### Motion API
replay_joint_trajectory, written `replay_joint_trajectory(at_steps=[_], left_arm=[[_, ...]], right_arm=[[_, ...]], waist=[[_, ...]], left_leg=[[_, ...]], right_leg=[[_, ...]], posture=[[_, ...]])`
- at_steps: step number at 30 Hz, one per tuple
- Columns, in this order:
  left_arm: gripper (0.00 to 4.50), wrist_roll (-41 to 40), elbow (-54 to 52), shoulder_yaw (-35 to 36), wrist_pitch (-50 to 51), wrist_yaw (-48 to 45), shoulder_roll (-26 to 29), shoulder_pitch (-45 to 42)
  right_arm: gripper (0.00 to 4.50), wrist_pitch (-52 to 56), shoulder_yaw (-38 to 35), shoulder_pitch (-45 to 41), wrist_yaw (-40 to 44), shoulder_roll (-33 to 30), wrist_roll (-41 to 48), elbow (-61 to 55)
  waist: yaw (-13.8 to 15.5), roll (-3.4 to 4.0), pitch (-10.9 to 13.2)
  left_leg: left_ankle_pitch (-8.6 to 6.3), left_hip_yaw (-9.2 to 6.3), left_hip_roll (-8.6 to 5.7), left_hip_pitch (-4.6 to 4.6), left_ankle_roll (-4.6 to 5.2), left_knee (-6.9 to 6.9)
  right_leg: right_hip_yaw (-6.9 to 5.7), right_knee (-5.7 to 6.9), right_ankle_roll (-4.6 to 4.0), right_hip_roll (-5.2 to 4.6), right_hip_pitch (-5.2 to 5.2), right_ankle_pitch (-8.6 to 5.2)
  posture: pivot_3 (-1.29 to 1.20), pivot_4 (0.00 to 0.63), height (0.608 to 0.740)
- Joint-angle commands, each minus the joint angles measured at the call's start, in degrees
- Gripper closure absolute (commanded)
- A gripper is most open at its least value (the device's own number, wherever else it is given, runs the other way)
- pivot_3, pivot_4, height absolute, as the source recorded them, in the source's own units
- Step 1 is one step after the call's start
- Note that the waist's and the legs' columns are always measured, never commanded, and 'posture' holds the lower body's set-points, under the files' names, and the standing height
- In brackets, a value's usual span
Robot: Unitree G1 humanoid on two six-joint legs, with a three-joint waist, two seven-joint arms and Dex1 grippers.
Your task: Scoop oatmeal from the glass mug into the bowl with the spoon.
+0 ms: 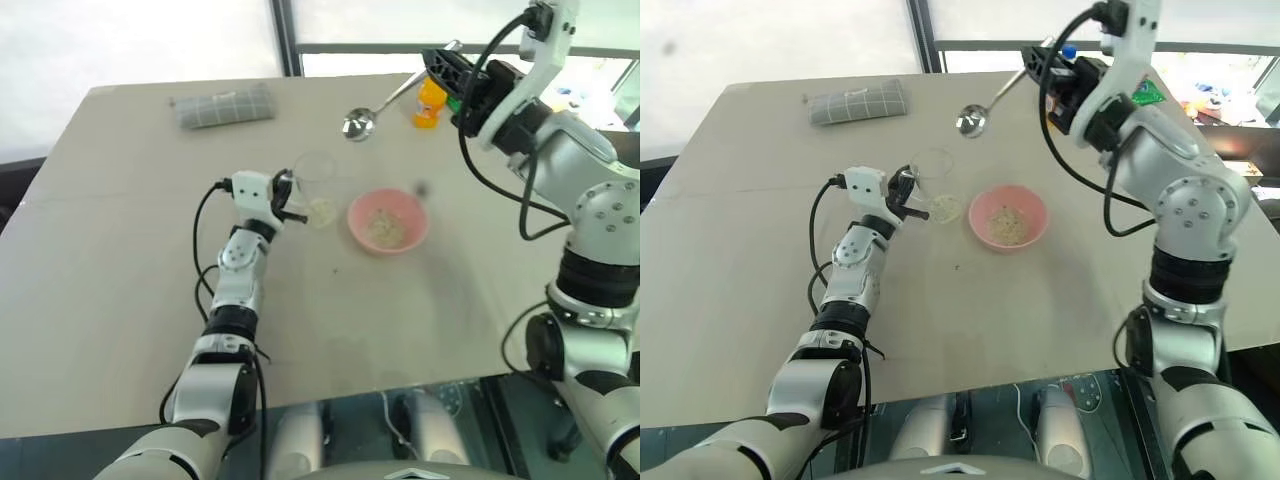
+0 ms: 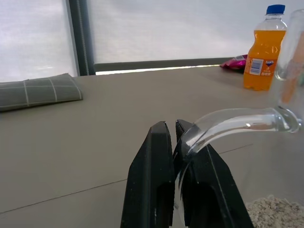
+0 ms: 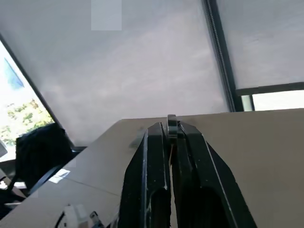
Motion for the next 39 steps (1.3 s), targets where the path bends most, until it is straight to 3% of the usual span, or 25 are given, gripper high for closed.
replay_joint_trajectory(at_steps=[1,9,10,11,13,17,24,27,31,39], left_arm=[[4.45,0.0,-1.0,0.3,0.8,-0.1,0.3,0.5],[4.45,-0.3,-3.5,0.6,1.9,-0.4,0.8,1.1],[4.50,-0.3,-3.8,0.6,2.0,-0.4,0.8,1.3],[4.50,0.1,-4.0,0.5,2.1,0.0,0.9,1.3],[4.50,-0.1,-4.3,0.6,2.6,-0.2,0.9,1.4],[4.50,-0.2,-5.2,0.5,3.3,-0.8,1.1,1.6],[4.50,0.3,-5.8,0.1,3.1,-0.9,1.1,1.7],[3.49,0.5,-5.9,0.1,2.5,-0.7,1.1,1.7],[1.64,0.3,-6.2,0.3,2.4,-0.9,1.1,1.9],[1.64,-1.4,-13.7,-0.1,5.2,-2.7,0.8,6.4]], right_arm=[[4.50,-0.4,3.0,-0.6,1.7,2.6,-1.8,0.2],[4.50,-3.6,12.8,2.9,8.9,4.1,-12.5,2.2],[3.94,-4.0,13.3,2.9,9.7,4.1,-13.5,2.5],[3.76,-4.6,13.2,2.8,10.1,4.3,-14.3,3.3],[2.98,-5.9,12.8,2.3,10.7,4.9,-16.2,4.4],[1.07,-10.1,12.0,1.2,10.2,6.2,-21.0,6.7],[1.07,-11.6,11.6,1.7,10.9,7.2,-24.7,7.4],[1.03,-11.8,11.5,2.2,11.2,7.7,-25.8,7.3],[1.03,-11.8,10.4,2.6,11.3,7.8,-26.9,7.1],[1.03,-11.9,7.9,4.0,13.1,7.7,-25.9,5.3]], waist=[[0.0,0.00,0.0],[-0.1,0.00,0.0],[-0.1,0.00,0.0],[-0.1,0.00,0.0],[-0.1,0.00,0.0],[-0.1,0.00,0.0],[-0.1,0.00,0.0],[-0.1,0.00,0.0],[-0.1,0.00,0.0],[-0.1,0.01,0.0]], left_leg=[[0.00,0.01,0.00,0.00,0.00,0.00],[0.04,0.00,0.00,-0.03,-0.07,0.00],[0.05,0.00,0.00,-0.03,-0.08,0.00],[0.05,0.00,-0.01,-0.03,-0.08,0.00],[0.05,0.00,-0.01,-0.03,-0.09,0.00],[0.06,-0.01,0.00,-0.02,-0.09,0.00],[0.06,0.00,0.00,-0.03,-0.10,0.00],[0.06,-0.01,0.00,-0.03,-0.10,0.00],[0.06,0.00,0.00,-0.03,-0.10,0.00],[0.06,0.02,0.00,-0.04,-0.11,0.00]], right_leg=[[0.00,0.00,0.00,0.00,0.00,0.00],[0.00,-0.02,0.00,0.00,-0.01,0.00],[-0.01,-0.01,0.00,0.00,-0.01,0.00],[-0.01,-0.01,0.00,0.00,-0.01,0.00],[-0.01,-0.01,0.00,0.00,-0.02,0.00],[-0.01,0.00,0.00,0.00,-0.02,0.00],[-0.01,-0.03,0.00,0.00,-0.02,0.00],[-0.01,-0.01,0.00,0.00,-0.02,0.00],[-0.01,-0.02,0.00,0.00,-0.02,0.00],[0.00,-0.03,0.00,0.00,-0.02,0.00]], posture=[[0.00,0.150,0.718],[0.00,0.150,0.718],[0.00,0.150,0.718],[0.00,0.150,0.718],[0.00,0.150,0.718],[0.00,0.150,0.718],[0.00,0.150,0.718],[0.00,0.150,0.718],[0.00,0.150,0.718],[0.00,0.150,0.718]])
